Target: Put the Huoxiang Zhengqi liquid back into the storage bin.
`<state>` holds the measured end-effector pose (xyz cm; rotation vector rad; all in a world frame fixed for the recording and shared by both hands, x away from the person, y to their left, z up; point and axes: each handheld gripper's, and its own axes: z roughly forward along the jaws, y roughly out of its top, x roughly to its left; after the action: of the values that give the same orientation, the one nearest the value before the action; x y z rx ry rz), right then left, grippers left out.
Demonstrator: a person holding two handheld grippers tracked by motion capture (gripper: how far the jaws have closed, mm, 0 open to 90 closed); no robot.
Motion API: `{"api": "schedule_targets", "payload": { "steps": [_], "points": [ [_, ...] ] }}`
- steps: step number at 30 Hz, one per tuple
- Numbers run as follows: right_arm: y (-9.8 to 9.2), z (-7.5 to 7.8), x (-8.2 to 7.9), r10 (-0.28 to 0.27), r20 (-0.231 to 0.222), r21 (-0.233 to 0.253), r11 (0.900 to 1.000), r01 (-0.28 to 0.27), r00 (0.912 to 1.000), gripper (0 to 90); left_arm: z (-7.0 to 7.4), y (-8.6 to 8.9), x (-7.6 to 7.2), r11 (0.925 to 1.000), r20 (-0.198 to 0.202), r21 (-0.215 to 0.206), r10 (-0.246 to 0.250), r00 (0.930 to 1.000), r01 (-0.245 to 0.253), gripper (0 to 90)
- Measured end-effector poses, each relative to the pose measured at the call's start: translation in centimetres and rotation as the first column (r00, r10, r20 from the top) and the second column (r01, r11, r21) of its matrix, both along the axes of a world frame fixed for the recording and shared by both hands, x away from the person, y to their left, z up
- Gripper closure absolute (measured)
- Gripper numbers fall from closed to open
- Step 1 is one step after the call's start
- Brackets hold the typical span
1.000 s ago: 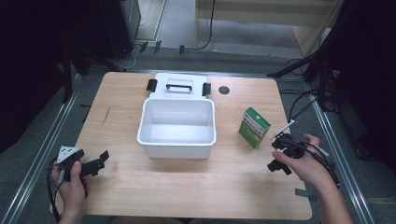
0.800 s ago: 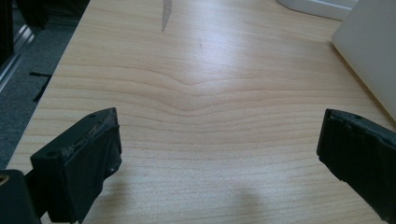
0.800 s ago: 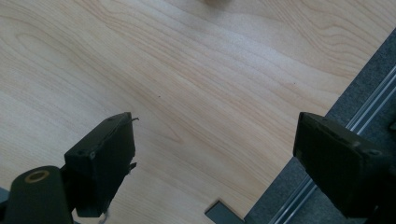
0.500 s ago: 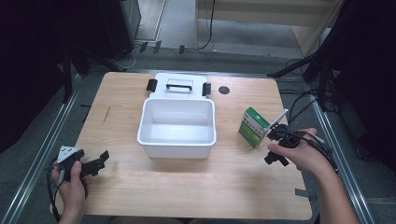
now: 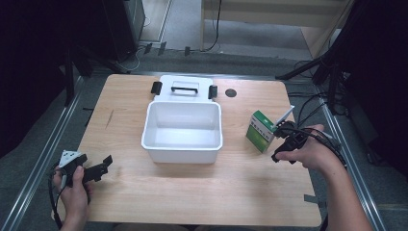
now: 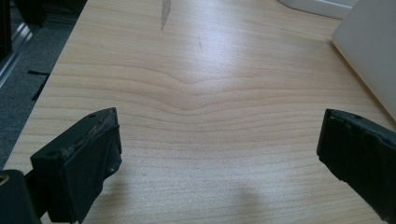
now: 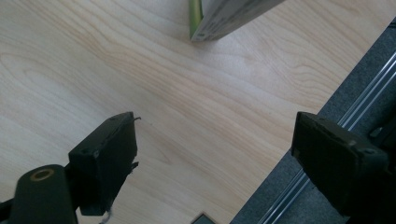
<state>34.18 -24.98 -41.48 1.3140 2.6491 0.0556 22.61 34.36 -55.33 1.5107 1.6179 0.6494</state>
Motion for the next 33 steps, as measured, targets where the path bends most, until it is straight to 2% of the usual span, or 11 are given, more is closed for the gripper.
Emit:
{"api": "schedule_targets", "payload": {
  "steps": [7,13,20,25,29,33],
  "points": [
    [0.5,0.7,0.9,-0.012,0.029,0.011,1.000,0.011,0.9995,20.1,0.0,0.0,0.0,1.0000,0.000,-0.001,-0.001,1.0000,0.001,0.6],
    [0.9,1.2,1.5,0.007,0.028,0.024,1.000,-0.008,0.9996,21.9,0.0,0.0,0.0,1.0000,-0.002,-0.005,-0.001,1.0000,0.001,0.6],
    [1.2,1.9,2.6,-0.014,0.037,0.038,0.999,0.013,0.9992,25.9,0.0,0.0,0.0,1.0000,-0.004,-0.007,-0.003,1.0000,0.003,0.6],
    [1.4,2.4,3.3,0.008,0.040,0.025,1.000,-0.009,0.9992,28.2,0.0,0.0,0.0,1.0000,-0.004,-0.009,-0.003,1.0000,0.003,0.6],
    [1.8,2.9,3.9,0.030,0.043,0.059,0.998,-0.032,0.9986,31.0,0.0,0.0,0.0,0.9999,-0.005,-0.011,-0.005,1.0000,0.005,0.7],
    [2.1,3.0,4.2,0.016,0.041,0.057,0.998,-0.019,0.9990,30.0,0.0,0.0,0.0,0.9999,-0.007,-0.011,-0.006,1.0000,0.006,0.6]
  ]
}}
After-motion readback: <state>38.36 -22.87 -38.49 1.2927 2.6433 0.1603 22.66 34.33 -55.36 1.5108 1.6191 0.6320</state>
